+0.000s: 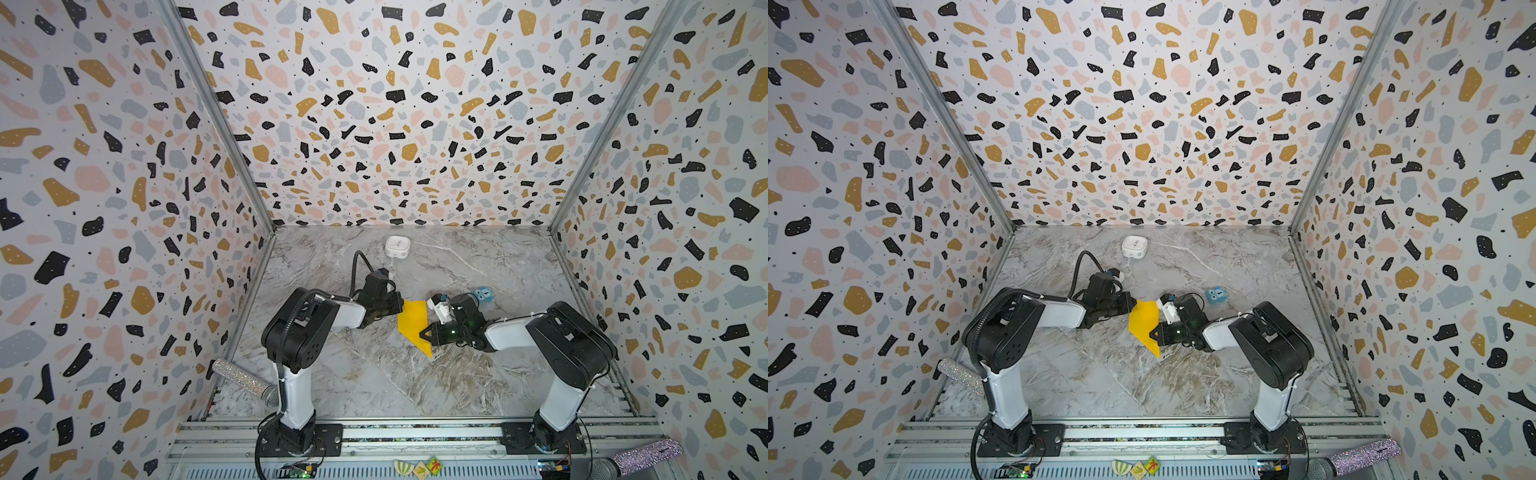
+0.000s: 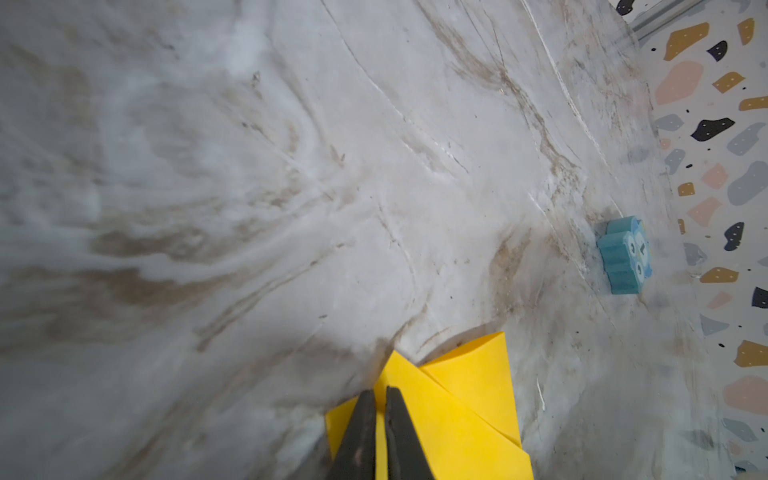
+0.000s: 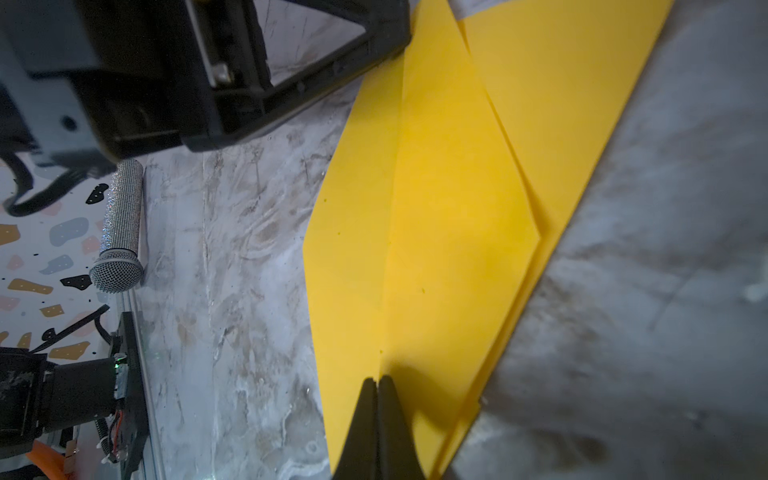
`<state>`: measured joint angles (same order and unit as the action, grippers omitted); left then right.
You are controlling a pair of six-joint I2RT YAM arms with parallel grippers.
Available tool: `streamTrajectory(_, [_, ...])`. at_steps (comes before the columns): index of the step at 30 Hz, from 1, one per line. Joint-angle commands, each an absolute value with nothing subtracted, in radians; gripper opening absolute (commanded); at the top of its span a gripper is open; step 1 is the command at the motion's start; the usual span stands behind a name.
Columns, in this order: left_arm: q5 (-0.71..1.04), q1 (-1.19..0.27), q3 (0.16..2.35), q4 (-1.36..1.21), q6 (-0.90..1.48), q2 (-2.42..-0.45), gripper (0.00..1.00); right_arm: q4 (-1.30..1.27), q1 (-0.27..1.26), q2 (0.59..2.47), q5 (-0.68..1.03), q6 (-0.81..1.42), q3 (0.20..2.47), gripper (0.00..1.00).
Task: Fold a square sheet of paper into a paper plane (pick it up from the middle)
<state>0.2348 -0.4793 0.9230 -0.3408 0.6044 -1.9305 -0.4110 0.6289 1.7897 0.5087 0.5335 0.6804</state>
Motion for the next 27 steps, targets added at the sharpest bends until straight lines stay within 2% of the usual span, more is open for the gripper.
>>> streamTrajectory(1, [0.127,-0.460,0.941,-0.220,0.570,-1.973,0.12,-0.138,0.619,1.855,0.414,0.520,0.604,0.00])
streamTrajectory(8, [0.147,-0.460,0.982,-0.176,0.545,-1.956,0.12,-0.142,0.621,1.851,0.415,0.518,0.603,0.00])
streamTrajectory(16, [0.213,-0.534,0.887,-0.311,0.616,-1.765,0.12,-0.146,0.620,1.859,0.417,0.522,0.604,0.00])
streamTrajectory(27, [0.262,-0.600,0.841,-0.393,0.659,-1.835,0.10,-0.146,0.620,1.859,0.419,0.522,0.605,0.00])
